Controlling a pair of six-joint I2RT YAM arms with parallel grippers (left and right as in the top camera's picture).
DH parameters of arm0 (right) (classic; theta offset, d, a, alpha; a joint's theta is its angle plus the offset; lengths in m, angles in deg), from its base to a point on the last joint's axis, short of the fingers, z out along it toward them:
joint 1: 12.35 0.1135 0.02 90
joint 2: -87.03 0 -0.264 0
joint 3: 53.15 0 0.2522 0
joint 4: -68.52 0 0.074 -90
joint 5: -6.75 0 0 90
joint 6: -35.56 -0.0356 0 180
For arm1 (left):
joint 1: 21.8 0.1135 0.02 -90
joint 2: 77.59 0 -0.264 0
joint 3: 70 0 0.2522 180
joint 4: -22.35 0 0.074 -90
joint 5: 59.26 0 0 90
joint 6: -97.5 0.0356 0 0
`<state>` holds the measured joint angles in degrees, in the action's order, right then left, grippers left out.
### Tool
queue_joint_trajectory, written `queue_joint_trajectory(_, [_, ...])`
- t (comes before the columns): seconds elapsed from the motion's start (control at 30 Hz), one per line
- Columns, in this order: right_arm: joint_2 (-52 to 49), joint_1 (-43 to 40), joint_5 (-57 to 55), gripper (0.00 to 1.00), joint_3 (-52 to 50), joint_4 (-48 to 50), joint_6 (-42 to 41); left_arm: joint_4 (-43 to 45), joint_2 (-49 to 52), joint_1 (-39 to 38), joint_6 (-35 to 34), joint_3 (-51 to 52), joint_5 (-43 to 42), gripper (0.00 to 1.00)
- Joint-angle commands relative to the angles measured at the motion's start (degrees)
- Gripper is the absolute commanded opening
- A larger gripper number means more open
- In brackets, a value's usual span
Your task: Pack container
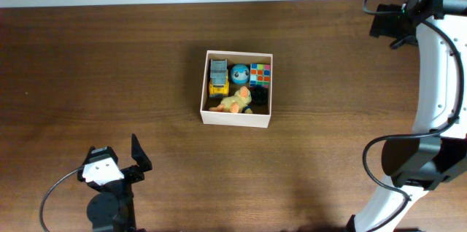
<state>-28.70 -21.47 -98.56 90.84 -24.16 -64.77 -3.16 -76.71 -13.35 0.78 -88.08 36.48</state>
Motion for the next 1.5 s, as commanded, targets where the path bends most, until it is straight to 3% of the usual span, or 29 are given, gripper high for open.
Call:
queue_joint_trajectory(0.0, [0.1,0.1,0.1,0.99,0.1,0.0,0.0,0.2,-0.5,0.3,0.1,0.8,-1.0,0.99])
queue_joint_trajectory(0.8, [0.1,0.1,0.1,0.99,0.0,0.0,0.0,0.2,-0.5,0.3,0.1,0.8,-1.0,0.99])
queue_joint_trajectory(1.03, [1.0,1.3,4.6,0.99,0.1,0.2,-0.6,0.2,-0.5,0.3,0.1,0.8,-1.0,0.99])
queue_joint_trajectory(1.3, [10.8,5.9,4.3,0.99,-1.4,2.1,-0.6,0.2,-0.5,0.3,0.1,0.8,-1.0,0.99])
queue_joint_trajectory(1.47, [23.2,8.1,4.4,0.99,-15.1,12.0,-0.6,0.2,-0.5,0.3,0.1,0.8,-1.0,0.99])
